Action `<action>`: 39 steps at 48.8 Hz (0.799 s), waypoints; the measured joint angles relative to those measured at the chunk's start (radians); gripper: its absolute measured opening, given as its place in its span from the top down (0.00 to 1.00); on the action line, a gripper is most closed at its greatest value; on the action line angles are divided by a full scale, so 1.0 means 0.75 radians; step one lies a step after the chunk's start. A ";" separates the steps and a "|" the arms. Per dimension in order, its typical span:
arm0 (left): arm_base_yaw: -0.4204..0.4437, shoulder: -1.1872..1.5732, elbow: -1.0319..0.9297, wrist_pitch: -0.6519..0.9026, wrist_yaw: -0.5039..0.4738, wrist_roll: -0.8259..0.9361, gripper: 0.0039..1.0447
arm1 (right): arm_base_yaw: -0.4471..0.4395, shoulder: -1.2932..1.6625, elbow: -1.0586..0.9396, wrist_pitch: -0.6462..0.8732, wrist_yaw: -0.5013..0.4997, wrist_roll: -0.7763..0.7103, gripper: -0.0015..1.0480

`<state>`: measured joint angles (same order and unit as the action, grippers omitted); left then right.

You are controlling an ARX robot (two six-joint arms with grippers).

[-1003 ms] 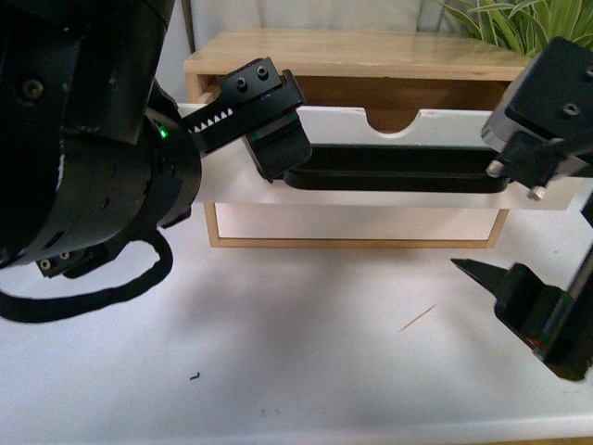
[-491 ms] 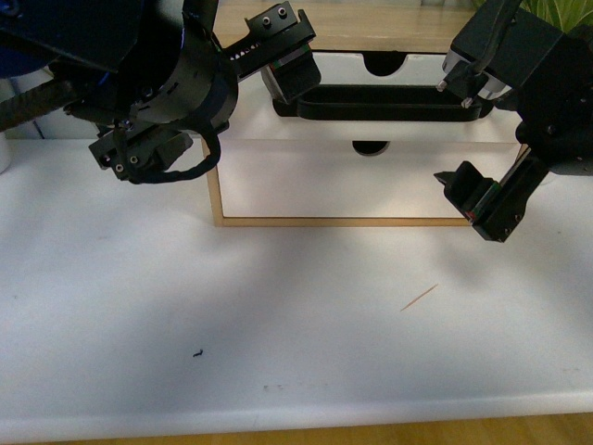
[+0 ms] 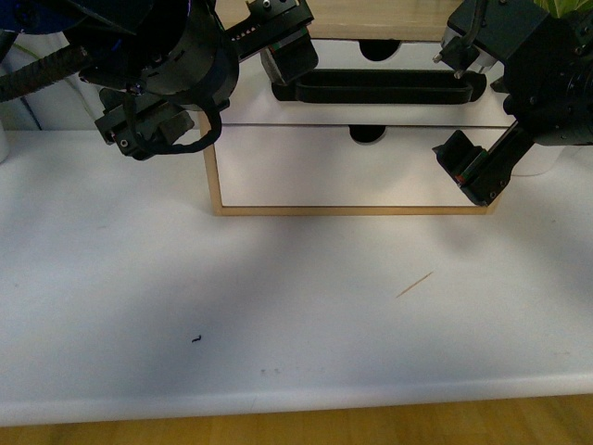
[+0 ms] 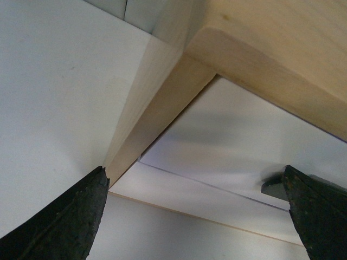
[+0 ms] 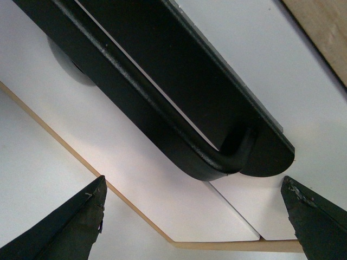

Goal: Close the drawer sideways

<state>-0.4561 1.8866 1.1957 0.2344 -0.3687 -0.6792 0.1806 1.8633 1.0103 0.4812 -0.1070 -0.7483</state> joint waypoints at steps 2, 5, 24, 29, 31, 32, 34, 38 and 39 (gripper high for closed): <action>0.000 0.000 0.000 0.000 -0.001 -0.001 0.06 | -0.002 -0.002 0.001 -0.004 -0.005 0.003 0.09; 0.000 -0.009 -0.008 0.004 -0.003 0.000 0.06 | -0.005 -0.017 -0.004 -0.012 -0.024 0.005 0.09; -0.033 -0.411 -0.455 0.093 -0.151 0.055 0.06 | -0.070 -0.479 -0.413 -0.031 -0.162 0.056 0.09; -0.041 -0.539 -0.572 0.093 -0.215 0.065 0.06 | -0.093 -0.643 -0.533 -0.051 -0.188 0.093 0.09; -0.045 -0.594 -0.623 0.092 -0.241 0.066 0.06 | -0.104 -0.706 -0.576 -0.064 -0.197 0.108 0.09; -0.048 -0.633 -0.657 0.087 -0.260 0.067 0.06 | -0.109 -0.727 -0.590 -0.068 -0.201 0.117 0.09; -0.052 -0.689 -0.705 0.078 -0.284 0.068 0.06 | -0.123 -0.791 -0.631 -0.082 -0.210 0.137 0.09; -0.060 -0.808 -0.801 0.044 -0.359 0.074 0.06 | -0.164 -0.953 -0.727 -0.118 -0.221 0.185 0.09; -0.062 -0.849 -0.831 0.028 -0.385 0.075 0.06 | -0.178 -0.999 -0.752 -0.135 -0.227 0.201 0.09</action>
<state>-0.5022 1.2499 0.5728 0.2554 -0.6571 -0.6228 0.0475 1.1137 0.4461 0.3801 -0.2775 -0.5976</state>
